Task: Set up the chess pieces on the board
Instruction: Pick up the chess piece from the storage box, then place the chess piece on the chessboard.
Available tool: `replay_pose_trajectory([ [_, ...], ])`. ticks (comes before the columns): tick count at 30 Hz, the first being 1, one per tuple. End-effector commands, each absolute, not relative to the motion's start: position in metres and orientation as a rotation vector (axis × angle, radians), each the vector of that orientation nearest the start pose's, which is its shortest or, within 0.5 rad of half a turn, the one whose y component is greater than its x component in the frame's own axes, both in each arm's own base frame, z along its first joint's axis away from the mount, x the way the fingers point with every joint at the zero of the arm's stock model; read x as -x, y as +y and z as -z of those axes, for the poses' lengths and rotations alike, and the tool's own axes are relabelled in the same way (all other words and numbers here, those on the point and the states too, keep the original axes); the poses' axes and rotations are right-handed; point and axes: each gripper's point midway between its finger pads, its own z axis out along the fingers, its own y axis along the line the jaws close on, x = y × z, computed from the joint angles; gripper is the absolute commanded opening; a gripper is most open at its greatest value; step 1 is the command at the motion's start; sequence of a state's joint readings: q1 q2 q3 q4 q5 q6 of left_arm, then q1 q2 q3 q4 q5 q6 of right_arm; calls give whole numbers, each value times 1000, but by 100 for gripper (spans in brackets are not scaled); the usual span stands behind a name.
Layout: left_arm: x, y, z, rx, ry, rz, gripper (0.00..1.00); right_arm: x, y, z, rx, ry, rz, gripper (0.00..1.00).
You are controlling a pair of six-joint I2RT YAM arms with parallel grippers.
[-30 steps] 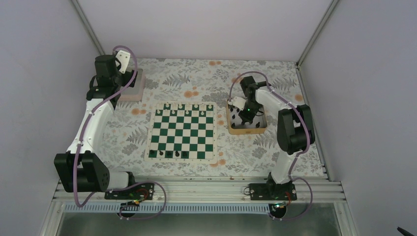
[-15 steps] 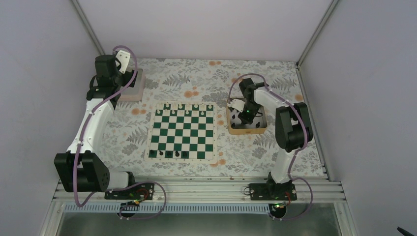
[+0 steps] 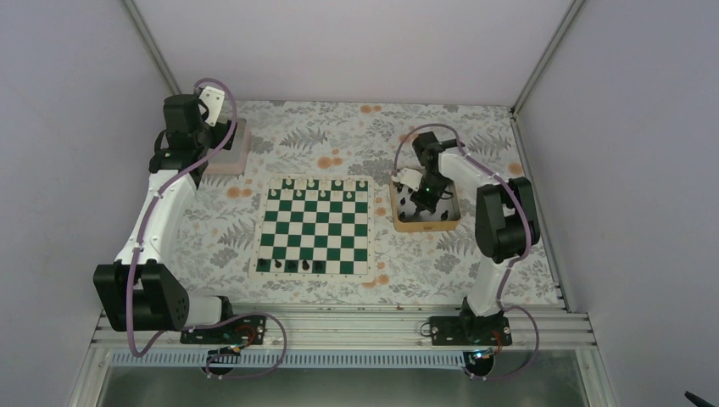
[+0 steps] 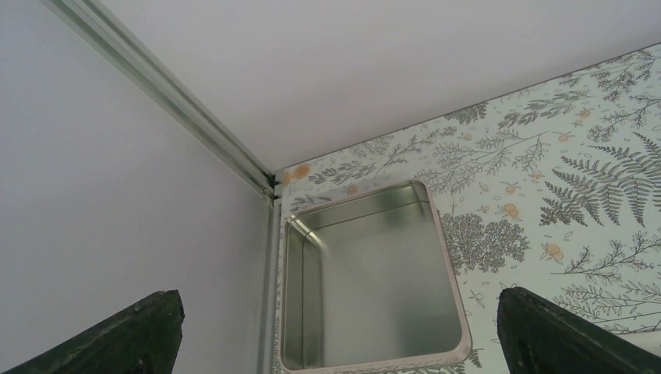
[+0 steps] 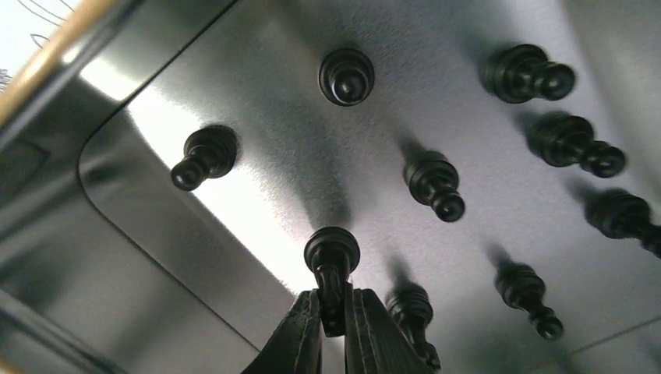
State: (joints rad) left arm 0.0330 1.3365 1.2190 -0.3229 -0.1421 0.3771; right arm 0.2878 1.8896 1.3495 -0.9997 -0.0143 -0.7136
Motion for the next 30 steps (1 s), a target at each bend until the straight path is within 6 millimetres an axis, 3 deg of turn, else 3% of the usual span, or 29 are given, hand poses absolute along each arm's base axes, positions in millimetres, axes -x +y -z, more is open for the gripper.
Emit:
replay_pose_trajectory([
  [1, -432, 41, -302, -239, 1996, -397, 100, -342, 110, -85, 1476, 2646, -5, 7],
  [8, -431, 40, -308, -239, 1986, -389, 100, -338, 121, -130, 1496, 2579, 32, 7],
  [13, -431, 40, -311, -239, 1981, -389, 100, -321, 154, -146, 1594, 2500, 13, 7],
  [18, -433, 40, -312, -241, 1980, -392, 100, -300, 191, -144, 1698, 2447, 3, 7],
  [30, -434, 40, -305, -249, 2001, -391, 100, -235, 262, -113, 1946, 2358, -202, 6],
])
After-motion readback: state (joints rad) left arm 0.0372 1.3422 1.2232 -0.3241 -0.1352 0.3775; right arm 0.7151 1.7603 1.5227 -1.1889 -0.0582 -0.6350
